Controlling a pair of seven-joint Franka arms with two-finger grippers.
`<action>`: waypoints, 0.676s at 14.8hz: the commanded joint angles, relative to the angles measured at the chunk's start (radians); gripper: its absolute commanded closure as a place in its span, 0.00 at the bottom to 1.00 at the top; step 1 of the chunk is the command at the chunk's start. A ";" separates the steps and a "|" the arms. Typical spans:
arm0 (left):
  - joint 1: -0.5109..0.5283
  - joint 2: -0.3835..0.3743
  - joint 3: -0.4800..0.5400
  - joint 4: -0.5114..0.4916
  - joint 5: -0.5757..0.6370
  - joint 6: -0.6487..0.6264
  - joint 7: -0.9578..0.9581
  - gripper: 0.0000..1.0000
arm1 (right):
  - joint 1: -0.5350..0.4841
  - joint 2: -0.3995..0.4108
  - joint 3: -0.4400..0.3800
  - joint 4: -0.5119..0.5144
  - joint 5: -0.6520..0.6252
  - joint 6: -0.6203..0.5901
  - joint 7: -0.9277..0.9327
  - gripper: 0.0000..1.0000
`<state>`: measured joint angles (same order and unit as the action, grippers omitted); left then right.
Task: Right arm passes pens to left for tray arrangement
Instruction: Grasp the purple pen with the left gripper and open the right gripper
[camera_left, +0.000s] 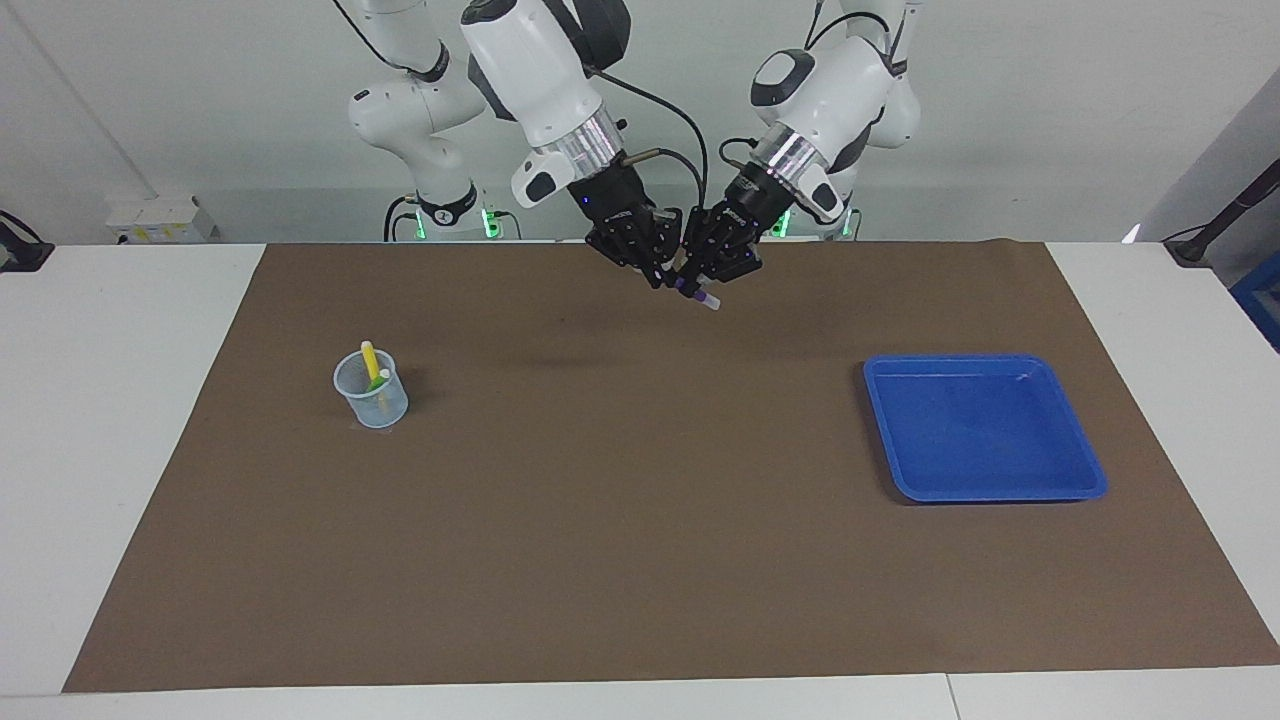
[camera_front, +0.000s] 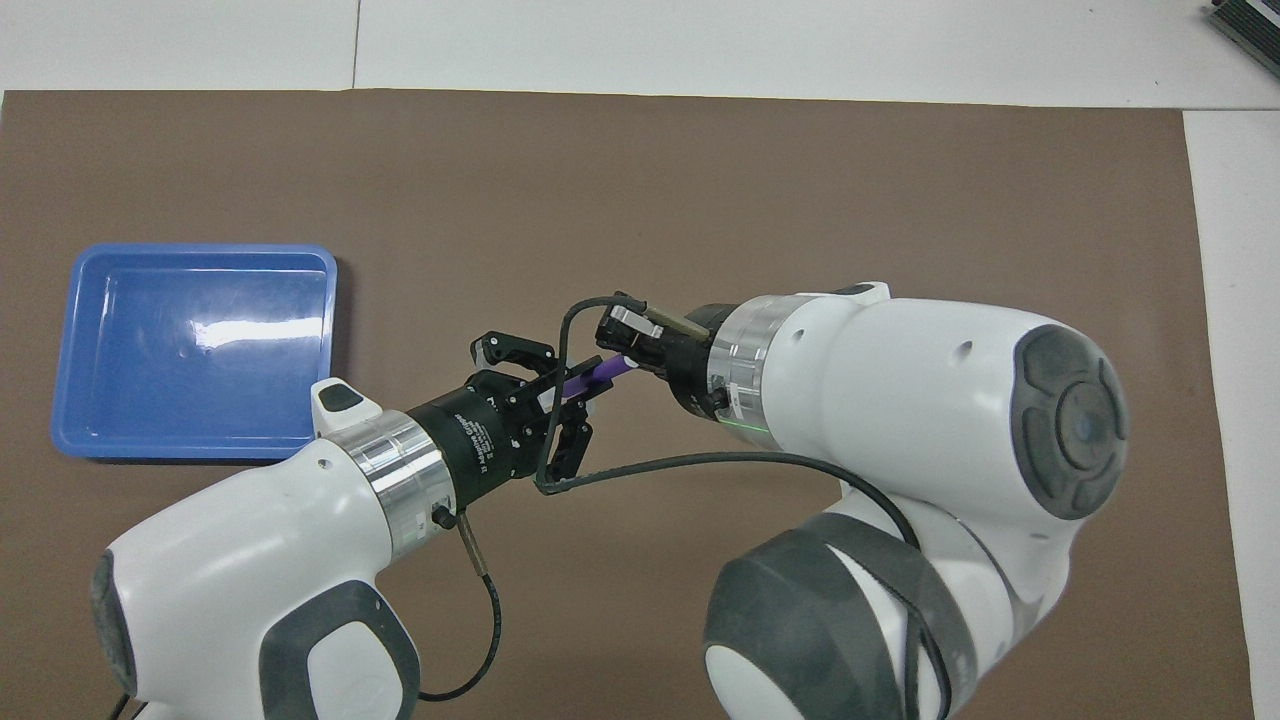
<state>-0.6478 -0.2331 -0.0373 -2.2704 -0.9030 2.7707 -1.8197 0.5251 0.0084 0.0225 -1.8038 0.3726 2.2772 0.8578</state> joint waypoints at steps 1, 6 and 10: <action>-0.016 -0.008 -0.001 -0.008 -0.019 -0.010 0.014 1.00 | -0.020 -0.004 0.001 -0.003 0.008 0.006 -0.032 0.00; 0.002 -0.015 0.002 -0.011 -0.017 -0.080 0.149 1.00 | -0.149 -0.011 -0.004 -0.011 -0.026 -0.152 -0.401 0.00; 0.138 -0.032 0.004 0.015 -0.010 -0.365 0.449 1.00 | -0.290 -0.053 -0.003 -0.084 -0.098 -0.260 -0.848 0.00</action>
<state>-0.5861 -0.2379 -0.0344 -2.2684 -0.9030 2.5546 -1.5160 0.2974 0.0060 0.0088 -1.8149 0.3068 2.0459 0.2072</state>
